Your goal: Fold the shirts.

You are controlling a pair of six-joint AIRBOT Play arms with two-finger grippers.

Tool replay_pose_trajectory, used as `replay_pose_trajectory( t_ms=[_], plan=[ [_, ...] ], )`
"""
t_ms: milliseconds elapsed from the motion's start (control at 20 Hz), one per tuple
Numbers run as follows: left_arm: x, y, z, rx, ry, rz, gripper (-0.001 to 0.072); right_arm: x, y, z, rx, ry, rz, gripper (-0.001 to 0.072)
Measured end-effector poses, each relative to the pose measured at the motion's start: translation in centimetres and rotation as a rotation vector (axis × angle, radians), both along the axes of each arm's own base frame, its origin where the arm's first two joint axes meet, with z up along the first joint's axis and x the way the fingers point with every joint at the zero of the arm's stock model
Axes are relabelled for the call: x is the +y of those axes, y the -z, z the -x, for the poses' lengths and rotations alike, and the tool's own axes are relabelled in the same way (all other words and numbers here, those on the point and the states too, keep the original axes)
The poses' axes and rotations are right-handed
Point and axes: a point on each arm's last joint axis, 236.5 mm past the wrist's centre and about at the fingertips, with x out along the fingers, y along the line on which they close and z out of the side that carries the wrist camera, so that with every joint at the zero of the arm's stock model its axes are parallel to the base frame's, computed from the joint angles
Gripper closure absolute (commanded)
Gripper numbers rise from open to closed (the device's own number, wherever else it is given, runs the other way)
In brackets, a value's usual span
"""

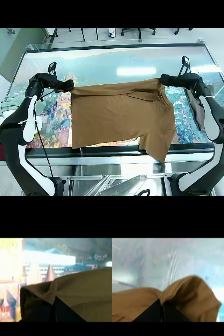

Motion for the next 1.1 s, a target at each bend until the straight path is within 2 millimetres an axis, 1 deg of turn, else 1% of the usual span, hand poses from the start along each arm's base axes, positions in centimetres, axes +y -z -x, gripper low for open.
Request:
replay_pose_trajectory(
  t_ms=[100,200,250,300,450,600,700,950,1100],
  plan=[
    [0.1,-1.6,-1.5,-0.037,-0.016,0.01,0.0692,-0.7,-1.9,-1.9,-0.059,0.01,0.016,0.0691],
    [0.0,-3.0,-2.3,-0.062,-0.022,0.018,0.0692,-1.3,-3.5,-3.0,-0.102,0.011,0.045,0.0692],
    [-0.1,-3.3,-2.4,-0.063,-0.024,0.022,0.0692,-1.6,-3.8,-3.2,-0.11,0.01,0.06,0.0691],
    [-0.1,-3.3,-2.3,-0.057,-0.024,0.024,0.0692,-1.7,-3.5,-3.2,-0.101,0.001,0.077,0.0692],
    [-0.3,-2.0,-1.5,-0.013,-0.019,0.024,0.0692,-2.2,-1.4,-2.1,-0.018,-0.043,0.147,0.0691],
    [-0.4,0.0,-0.1,0.055,-0.014,0.028,0.0692,-3.1,0.8,-0.5,0.076,-0.084,0.231,0.0691],
    [-0.6,1.4,1.0,0.099,-0.009,0.029,0.0692,-3.7,1.8,0.3,0.12,-0.099,0.272,0.0691],
    [-0.7,4.5,3.3,0.189,-0.005,0.028,0.0692,-4.4,4.8,1.5,0.207,-0.113,0.305,0.0691],
    [-0.9,5.5,4.0,0.215,0.0,0.025,0.0692,-4.3,6.4,2.0,0.249,-0.124,0.304,0.069]
  ],
)
